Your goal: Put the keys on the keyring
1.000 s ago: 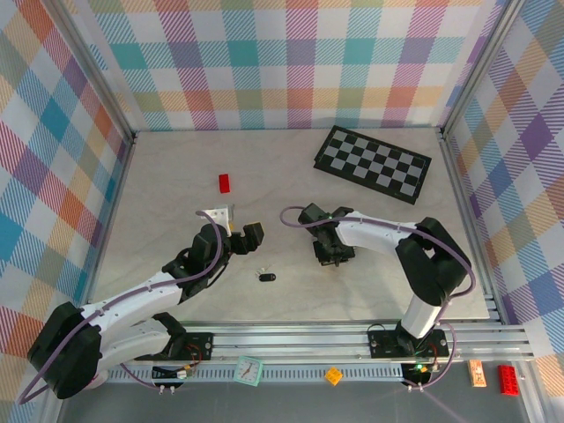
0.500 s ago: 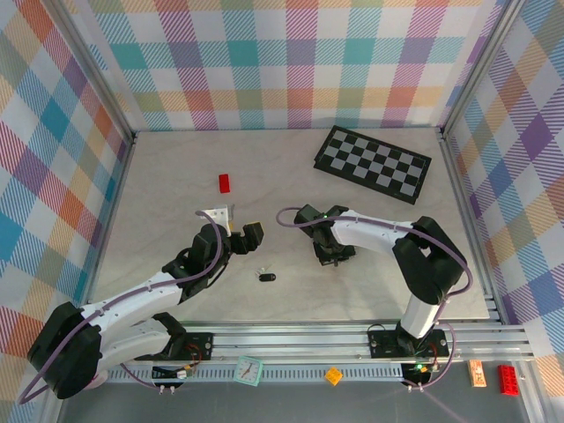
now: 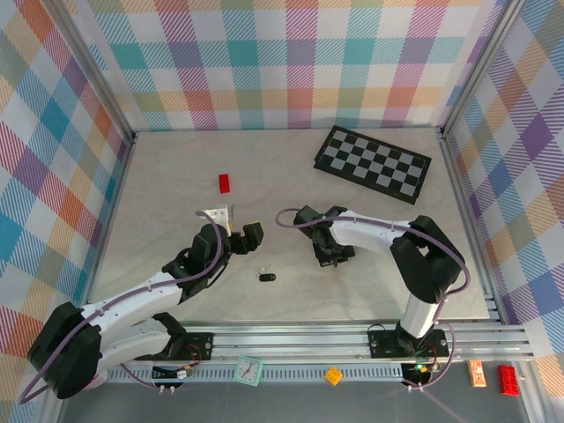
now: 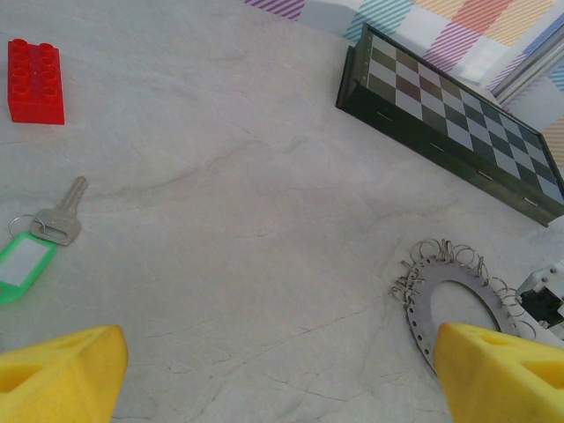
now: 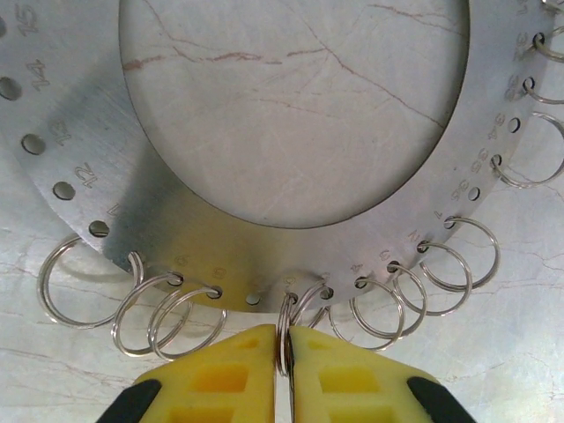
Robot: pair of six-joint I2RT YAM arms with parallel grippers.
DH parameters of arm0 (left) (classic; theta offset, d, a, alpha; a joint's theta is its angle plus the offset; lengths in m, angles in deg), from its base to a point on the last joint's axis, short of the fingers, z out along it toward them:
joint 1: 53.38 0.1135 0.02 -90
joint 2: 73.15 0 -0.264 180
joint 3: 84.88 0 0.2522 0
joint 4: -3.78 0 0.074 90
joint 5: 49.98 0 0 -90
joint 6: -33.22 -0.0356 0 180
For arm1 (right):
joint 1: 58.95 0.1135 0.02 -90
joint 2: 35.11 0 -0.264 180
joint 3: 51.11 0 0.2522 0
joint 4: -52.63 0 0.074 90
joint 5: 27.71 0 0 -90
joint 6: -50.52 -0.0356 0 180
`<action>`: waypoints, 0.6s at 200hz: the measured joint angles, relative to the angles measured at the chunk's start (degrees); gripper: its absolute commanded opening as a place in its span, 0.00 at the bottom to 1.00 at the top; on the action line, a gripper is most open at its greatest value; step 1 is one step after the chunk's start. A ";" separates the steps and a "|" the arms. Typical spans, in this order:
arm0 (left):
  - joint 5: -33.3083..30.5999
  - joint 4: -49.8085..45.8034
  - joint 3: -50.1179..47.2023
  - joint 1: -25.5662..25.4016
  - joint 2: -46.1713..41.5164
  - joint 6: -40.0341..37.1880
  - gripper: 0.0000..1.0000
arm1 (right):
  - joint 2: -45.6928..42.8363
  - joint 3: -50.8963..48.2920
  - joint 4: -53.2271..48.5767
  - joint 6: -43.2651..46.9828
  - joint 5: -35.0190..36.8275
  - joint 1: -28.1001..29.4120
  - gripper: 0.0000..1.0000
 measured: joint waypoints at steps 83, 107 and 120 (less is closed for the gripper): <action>-0.55 -1.22 0.00 0.00 -0.15 0.02 0.89 | 1.20 0.42 -1.97 0.02 0.44 0.07 0.13; -0.57 -1.25 0.00 0.00 -0.52 0.02 0.89 | 1.84 0.83 -2.51 0.02 0.90 0.07 0.12; -0.57 -1.25 0.00 0.00 -0.66 0.02 0.89 | 1.95 0.87 -2.67 0.02 1.09 0.07 0.10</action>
